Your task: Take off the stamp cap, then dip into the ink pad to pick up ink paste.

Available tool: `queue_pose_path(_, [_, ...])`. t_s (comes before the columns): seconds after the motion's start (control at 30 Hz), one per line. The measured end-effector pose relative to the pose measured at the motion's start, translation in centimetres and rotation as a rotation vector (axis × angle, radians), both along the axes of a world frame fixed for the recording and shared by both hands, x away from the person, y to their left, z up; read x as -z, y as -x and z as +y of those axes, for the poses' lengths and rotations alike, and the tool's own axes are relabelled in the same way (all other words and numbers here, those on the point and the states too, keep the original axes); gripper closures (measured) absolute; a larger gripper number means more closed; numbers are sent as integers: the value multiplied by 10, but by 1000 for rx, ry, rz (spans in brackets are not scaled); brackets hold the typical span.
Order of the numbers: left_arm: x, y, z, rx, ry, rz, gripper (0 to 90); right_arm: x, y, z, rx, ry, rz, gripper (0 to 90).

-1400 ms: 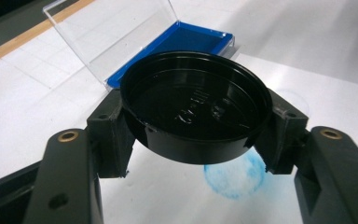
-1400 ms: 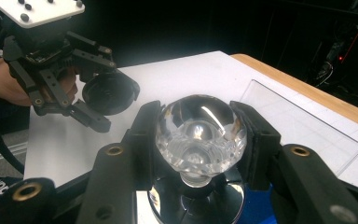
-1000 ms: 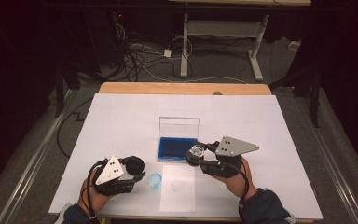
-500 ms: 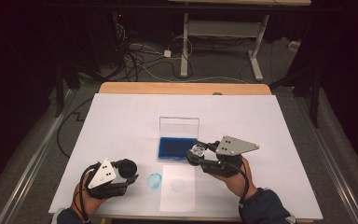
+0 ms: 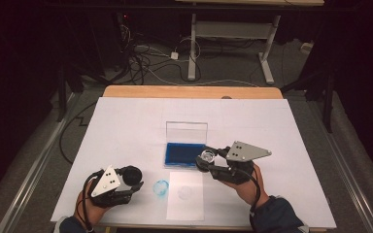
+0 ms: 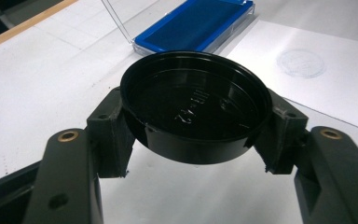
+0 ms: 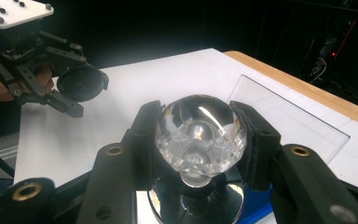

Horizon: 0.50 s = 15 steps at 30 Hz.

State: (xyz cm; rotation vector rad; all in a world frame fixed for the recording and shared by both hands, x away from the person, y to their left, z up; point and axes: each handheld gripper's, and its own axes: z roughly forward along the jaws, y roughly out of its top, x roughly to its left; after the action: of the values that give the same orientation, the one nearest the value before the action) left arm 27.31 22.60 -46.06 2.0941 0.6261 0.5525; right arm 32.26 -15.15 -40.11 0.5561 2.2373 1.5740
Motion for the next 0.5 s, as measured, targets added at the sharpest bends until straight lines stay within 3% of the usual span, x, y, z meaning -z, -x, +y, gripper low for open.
queue_pose_path(0.5, [2,2,-1,8,-12,4,361,2,0,8,-13,15,-1,563])
